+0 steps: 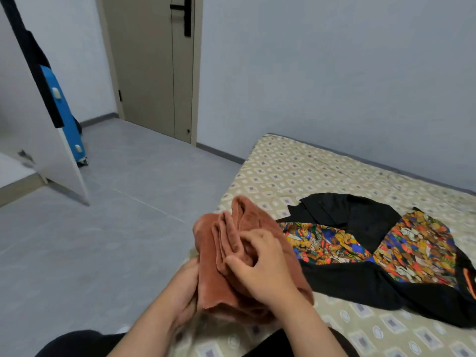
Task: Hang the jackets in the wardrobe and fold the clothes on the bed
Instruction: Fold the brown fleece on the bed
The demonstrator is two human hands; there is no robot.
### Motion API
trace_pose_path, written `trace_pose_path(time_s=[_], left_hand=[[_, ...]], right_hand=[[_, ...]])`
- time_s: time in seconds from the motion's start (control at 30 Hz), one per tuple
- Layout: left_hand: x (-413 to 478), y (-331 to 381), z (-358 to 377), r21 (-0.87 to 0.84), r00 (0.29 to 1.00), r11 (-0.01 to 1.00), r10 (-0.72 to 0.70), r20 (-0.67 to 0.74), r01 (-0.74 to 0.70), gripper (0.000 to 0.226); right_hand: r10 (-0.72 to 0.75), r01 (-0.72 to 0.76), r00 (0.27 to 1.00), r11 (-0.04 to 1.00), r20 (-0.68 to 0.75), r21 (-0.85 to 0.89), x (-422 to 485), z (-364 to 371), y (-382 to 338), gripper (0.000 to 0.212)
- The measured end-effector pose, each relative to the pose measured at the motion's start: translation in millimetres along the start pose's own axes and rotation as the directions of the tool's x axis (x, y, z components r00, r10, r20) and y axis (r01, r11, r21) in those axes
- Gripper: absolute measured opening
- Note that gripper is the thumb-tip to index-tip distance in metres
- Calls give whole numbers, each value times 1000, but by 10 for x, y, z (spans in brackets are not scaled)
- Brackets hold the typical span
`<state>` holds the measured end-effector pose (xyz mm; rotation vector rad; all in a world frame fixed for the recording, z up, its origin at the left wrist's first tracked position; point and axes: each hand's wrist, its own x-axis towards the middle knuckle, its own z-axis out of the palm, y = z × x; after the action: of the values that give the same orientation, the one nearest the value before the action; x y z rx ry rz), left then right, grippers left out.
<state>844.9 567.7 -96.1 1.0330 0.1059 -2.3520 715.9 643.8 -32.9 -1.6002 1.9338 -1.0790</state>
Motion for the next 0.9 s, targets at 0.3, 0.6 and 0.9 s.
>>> trace_pose_path(time_s=[0.3, 0.6, 0.9], left_hand=[[73, 310, -395, 936, 430, 50, 896, 112, -350, 11], [128, 39, -365, 848, 402, -316, 774, 490, -425, 44], [309, 179, -249, 710, 621, -624, 424, 659, -328, 23]], right_hand=[[167, -167, 986, 985, -17, 44, -135, 365, 505, 25], [80, 74, 948, 887, 309, -455, -180, 458, 625, 93], [-60, -13, 988, 886, -141, -464, 71, 261, 877, 49]])
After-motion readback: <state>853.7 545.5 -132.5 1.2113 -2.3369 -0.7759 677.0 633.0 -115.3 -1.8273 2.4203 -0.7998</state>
